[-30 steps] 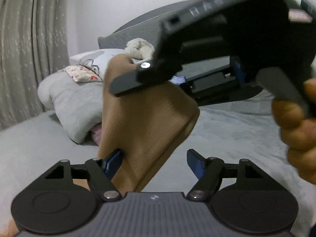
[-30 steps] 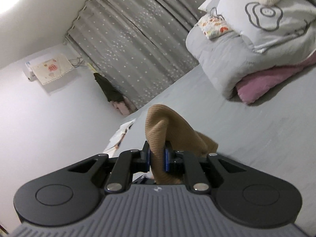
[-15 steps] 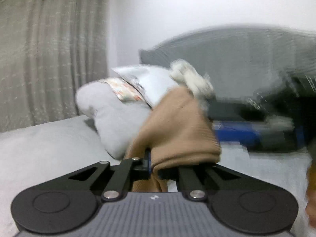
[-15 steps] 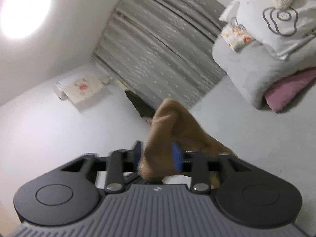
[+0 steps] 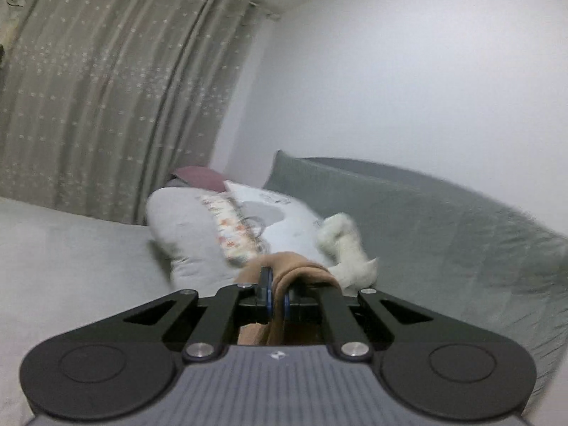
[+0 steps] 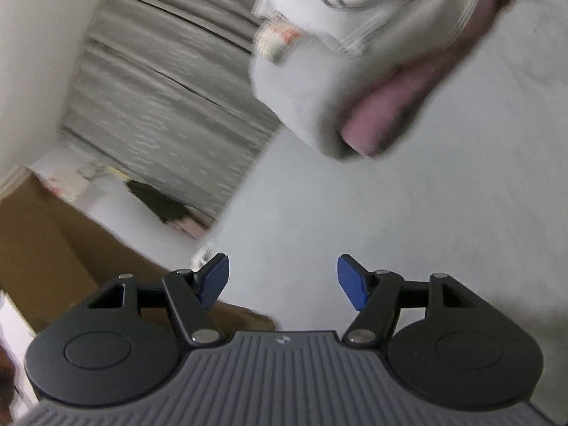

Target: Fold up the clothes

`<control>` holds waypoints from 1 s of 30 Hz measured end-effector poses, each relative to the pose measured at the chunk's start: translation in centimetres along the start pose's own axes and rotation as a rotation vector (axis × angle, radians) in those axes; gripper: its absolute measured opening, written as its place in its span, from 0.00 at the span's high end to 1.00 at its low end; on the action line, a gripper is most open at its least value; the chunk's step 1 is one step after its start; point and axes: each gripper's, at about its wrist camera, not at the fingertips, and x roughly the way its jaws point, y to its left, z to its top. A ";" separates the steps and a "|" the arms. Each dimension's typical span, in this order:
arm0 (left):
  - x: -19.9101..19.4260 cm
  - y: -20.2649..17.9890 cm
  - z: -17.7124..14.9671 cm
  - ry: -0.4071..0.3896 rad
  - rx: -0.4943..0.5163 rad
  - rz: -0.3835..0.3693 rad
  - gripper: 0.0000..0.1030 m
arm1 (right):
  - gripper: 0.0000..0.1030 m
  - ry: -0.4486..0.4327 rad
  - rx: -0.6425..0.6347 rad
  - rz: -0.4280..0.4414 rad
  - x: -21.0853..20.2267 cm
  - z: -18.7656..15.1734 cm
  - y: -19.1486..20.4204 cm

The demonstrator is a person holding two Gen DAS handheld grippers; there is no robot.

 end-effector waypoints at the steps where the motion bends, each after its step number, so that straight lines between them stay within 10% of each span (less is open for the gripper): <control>1: -0.5 -1.5 2.1 -0.012 -0.004 -0.024 0.96 | 0.33 0.034 0.035 0.014 0.9 -0.3 -0.6; 8: -6.3 -8.5 11.7 -0.144 -0.064 -0.274 0.96 | 0.33 0.190 0.050 0.200 2.7 -2.0 0.9; 14: -12.4 -8.1 16.2 -0.209 -0.055 -0.220 0.96 | 0.33 0.300 -0.098 0.501 2.4 -3.6 6.4; 18: -15.6 -4.8 16.9 -0.269 -0.083 -0.141 0.95 | 0.33 0.366 -0.455 0.680 -2.0 -7.0 15.0; 24: -18.1 6.2 11.3 -0.213 -0.230 0.022 0.95 | 0.32 0.619 -0.809 0.478 -1.9 -15.2 19.9; 30: -20.8 21.3 -2.3 0.005 -0.405 0.303 0.95 | 0.32 0.846 -0.938 0.312 4.3 -22.3 19.0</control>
